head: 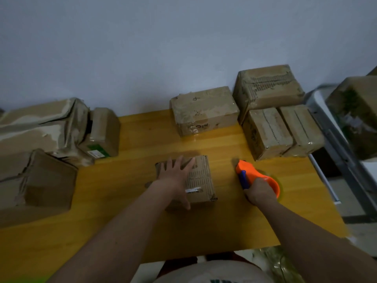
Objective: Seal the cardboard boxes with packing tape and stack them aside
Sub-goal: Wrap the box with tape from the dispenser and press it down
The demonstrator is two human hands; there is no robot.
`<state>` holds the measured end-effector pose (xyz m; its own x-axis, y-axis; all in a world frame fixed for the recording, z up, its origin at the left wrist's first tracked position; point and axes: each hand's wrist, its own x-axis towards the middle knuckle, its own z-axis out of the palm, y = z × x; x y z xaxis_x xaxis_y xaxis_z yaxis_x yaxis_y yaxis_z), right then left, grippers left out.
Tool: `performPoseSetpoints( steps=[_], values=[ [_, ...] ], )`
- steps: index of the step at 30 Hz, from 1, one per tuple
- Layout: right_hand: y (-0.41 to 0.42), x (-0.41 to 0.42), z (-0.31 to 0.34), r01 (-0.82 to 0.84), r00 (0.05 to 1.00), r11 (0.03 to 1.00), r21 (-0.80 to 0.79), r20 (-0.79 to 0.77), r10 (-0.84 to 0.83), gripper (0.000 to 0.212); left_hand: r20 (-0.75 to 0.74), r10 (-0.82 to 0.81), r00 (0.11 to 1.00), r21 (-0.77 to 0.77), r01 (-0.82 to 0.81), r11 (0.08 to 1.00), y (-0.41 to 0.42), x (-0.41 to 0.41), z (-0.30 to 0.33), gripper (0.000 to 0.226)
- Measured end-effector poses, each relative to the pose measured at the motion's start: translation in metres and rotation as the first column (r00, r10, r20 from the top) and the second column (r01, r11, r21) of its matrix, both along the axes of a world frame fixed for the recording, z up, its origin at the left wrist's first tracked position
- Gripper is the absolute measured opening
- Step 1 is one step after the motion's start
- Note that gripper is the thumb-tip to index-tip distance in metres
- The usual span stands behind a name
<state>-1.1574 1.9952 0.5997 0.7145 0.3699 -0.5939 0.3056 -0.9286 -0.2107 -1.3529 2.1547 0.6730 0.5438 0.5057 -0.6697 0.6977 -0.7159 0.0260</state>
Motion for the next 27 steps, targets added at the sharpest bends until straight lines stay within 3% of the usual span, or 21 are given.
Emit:
performPoseSetpoints(
  steps=[2,5,8,10,11,12,14,15,18,23,27],
  values=[
    [-0.002,0.002,0.001,-0.012,1.0,0.999,0.038,0.004,0.011,0.033,0.009,0.015,1.0,-0.015,-0.015,1.0,0.0,-0.001,-0.001,0.145],
    [0.0,0.007,0.01,-0.081,0.997,0.98,0.179,0.013,0.08,0.021,0.037,0.012,0.999,-0.014,-0.011,1.0,0.0,-0.006,-0.001,0.143],
    [0.001,0.013,0.025,-0.133,0.974,0.892,0.431,-0.112,0.199,0.017,0.067,0.008,0.998,-0.051,-0.004,0.999,0.0,-0.011,-0.001,0.14],
    [0.0,0.018,0.041,-0.108,0.931,0.805,0.584,-0.225,0.288,0.017,0.116,0.112,0.987,-0.17,-0.091,0.981,0.003,-0.012,0.009,0.137],
    [0.0,0.019,0.052,-0.11,0.899,0.76,0.64,-0.263,0.351,0.014,0.175,0.253,0.951,-0.29,-0.196,0.937,0.007,-0.011,0.015,0.133],
    [0.0,0.019,0.065,-0.124,0.859,0.724,0.678,-0.292,0.421,0.008,0.241,0.448,0.861,-0.437,-0.316,0.842,0.012,-0.008,0.025,0.124],
    [0.004,0.018,0.09,-0.169,0.781,0.678,0.715,-0.323,0.535,0.012,0.337,0.751,0.568,-0.639,-0.447,0.626,0.02,-0.001,0.04,0.092],
    [0.007,0.018,0.099,-0.192,0.748,0.663,0.723,-0.33,0.576,0.014,0.39,0.775,0.497,-0.643,-0.456,0.615,0.024,0.002,0.047,0.072],
    [0.016,0.017,0.118,-0.218,0.676,0.646,0.732,-0.364,0.641,0.023,0.446,0.772,0.454,-0.673,-0.399,0.623,0.025,0.009,0.06,0.038],
    [0.025,0.017,0.13,-0.177,0.618,0.703,0.689,-0.478,0.624,0.024,0.387,0.853,0.35,-0.779,-0.372,0.506,0.021,0.005,0.063,0.034],
    [0.031,0.015,0.134,-0.218,0.597,0.739,0.637,-0.512,0.617,0.024,0.261,0.941,0.217,-0.888,-0.328,0.322,0.024,-0.002,0.062,0.033]
  ],
)
